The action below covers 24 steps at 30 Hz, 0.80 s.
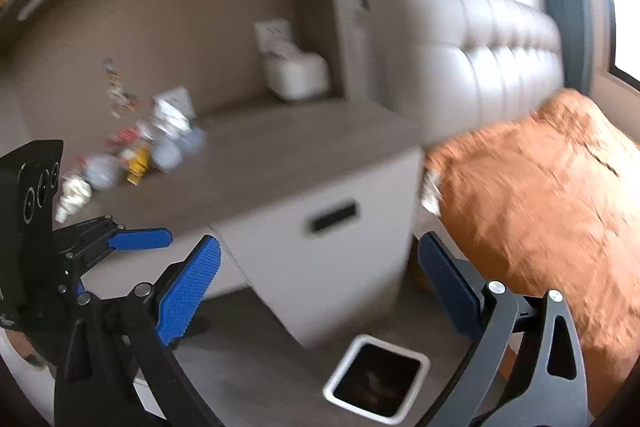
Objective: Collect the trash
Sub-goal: 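Move both tools back to the trash on the desk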
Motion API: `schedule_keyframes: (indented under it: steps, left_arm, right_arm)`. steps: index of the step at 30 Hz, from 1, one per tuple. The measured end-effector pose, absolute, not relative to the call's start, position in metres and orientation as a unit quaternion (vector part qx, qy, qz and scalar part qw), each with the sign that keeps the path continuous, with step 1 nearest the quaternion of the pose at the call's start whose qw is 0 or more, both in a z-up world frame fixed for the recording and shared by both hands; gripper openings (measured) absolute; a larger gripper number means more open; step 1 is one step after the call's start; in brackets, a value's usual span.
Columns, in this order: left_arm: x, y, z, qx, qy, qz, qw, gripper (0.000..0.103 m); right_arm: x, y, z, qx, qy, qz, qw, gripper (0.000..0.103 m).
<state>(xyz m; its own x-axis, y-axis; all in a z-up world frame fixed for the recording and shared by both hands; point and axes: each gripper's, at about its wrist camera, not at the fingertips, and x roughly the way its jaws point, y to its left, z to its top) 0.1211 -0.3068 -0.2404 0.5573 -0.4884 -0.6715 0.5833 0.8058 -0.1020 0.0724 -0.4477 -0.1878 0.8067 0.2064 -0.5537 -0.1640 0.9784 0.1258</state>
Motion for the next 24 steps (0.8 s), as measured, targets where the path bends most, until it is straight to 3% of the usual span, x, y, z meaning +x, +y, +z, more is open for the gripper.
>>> schedule_keyframes:
  steps: [11,24]
  left_arm:
    - [0.106,-0.144,-0.166,0.051,0.313,-0.14,0.938,0.098]
    - [0.11,0.003,-0.176,0.039,0.321,-0.011,0.946,0.098]
  right_arm:
    - [0.095,-0.314,-0.126,0.005,0.242,0.22,0.945,0.099]
    - [0.143,-0.189,-0.155,-0.021,0.28,0.298,0.912,0.098]
